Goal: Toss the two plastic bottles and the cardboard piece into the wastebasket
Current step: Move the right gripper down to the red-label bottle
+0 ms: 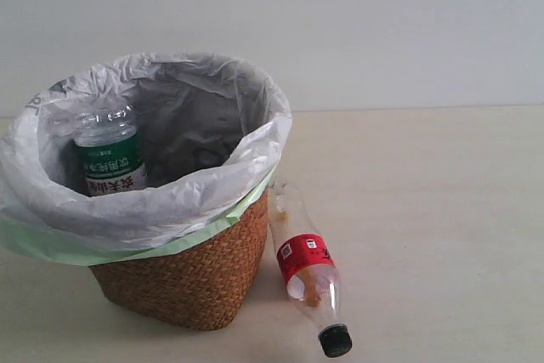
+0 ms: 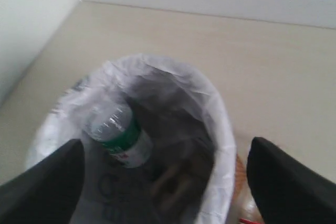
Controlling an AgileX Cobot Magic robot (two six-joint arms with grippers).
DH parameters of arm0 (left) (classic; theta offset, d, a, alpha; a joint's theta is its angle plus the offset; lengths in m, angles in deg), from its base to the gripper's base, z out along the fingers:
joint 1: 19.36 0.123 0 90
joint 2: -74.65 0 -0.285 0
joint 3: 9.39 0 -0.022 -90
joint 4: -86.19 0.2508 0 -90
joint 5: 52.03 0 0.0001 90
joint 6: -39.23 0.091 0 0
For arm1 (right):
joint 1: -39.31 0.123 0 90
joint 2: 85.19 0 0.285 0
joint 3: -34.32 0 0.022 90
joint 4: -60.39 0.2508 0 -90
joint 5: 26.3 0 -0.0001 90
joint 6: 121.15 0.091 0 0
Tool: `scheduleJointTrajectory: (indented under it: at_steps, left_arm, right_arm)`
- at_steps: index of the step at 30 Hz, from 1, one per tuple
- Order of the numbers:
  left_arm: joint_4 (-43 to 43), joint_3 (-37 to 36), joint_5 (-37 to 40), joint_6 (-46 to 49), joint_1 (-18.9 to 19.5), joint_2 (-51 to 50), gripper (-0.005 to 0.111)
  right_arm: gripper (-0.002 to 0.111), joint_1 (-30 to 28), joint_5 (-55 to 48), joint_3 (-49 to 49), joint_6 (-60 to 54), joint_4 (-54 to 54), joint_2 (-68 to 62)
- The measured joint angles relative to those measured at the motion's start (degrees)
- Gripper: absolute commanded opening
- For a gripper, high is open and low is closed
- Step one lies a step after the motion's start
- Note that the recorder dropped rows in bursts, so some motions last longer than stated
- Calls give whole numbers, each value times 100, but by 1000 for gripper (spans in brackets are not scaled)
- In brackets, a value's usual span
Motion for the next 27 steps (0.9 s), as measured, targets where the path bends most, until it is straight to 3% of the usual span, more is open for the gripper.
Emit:
scheduleJointTrajectory:
  at_steps: [8,14,20,27]
  left_arm:
    - [0,0,0,0,0,0,4]
    - [0,0,0,0,0,0,4]
    - [0,0,0,0,0,0,4]
    - [0,0,0,0,0,0,4]
  right_arm:
    - [74,0,-1163,0,540,-1819,-26]
    - [54,-203,-1778,0,621,-2160,-75]
    - [72,-260,-1820,-424,403,-2053,-119]
    - [71,-269,-1769,-1485,345,-2087,-185]
